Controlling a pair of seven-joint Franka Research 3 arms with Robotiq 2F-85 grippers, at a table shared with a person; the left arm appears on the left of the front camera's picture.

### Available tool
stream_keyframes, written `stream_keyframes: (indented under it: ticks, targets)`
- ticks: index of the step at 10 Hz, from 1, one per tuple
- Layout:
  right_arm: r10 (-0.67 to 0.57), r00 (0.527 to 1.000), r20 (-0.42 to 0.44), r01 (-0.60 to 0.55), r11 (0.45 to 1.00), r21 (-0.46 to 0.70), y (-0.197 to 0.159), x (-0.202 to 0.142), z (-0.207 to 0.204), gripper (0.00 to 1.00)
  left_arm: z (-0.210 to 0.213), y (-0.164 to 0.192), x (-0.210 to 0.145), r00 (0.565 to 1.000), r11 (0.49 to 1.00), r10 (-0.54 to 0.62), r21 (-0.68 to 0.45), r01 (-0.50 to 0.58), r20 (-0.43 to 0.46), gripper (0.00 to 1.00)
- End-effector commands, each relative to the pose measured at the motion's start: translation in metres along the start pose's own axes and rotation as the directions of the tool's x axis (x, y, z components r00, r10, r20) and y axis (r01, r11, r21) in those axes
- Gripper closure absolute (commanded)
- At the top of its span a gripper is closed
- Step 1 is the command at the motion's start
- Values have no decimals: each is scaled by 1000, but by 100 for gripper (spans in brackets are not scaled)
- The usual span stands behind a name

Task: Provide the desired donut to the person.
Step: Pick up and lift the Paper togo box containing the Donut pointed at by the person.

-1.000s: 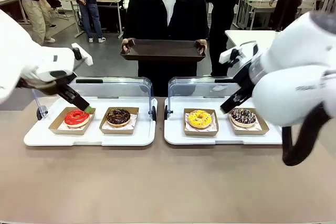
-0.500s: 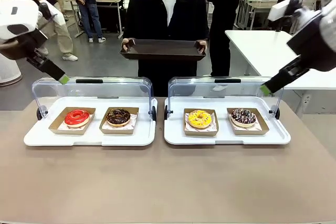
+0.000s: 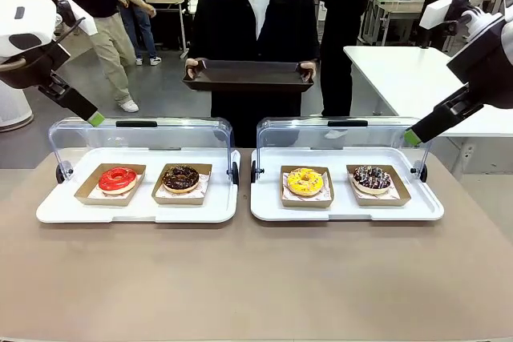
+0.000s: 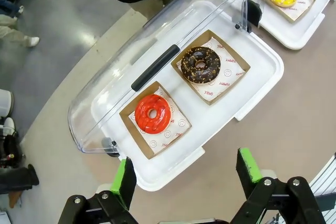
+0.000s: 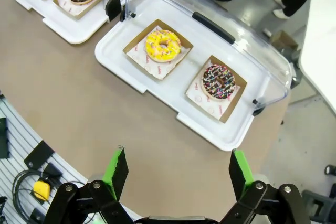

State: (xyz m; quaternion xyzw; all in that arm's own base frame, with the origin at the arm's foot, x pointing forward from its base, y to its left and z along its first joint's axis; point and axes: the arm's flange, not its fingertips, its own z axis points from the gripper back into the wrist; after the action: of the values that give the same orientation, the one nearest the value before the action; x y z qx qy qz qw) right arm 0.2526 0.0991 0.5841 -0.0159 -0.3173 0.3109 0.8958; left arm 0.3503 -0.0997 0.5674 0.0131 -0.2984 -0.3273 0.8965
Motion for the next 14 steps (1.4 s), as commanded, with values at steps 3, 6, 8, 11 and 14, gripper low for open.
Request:
stream_keyframes:
  ticks: [3,6,8,11,14]
  targets:
    - [0,1000,0,0,1000,0,0,0,0,0,0,0,0,1000,1000,-1,0,1,0,0]
    - [58,990,130,-111,890,443,-75,-11,-1,0,-4,55,-7,987,939,-34,-334,85,157,0]
    - [16,977,213,-137,813,566,-126,-26,-9,0,-10,82,-17,976,874,20,-477,89,218,0]
    - [-57,958,281,-129,791,599,-174,-46,-4,0,-5,117,-31,962,843,48,-528,106,269,0]
    - [-58,944,324,-177,741,648,-212,-66,0,0,10,148,-44,959,796,64,-594,118,276,0]
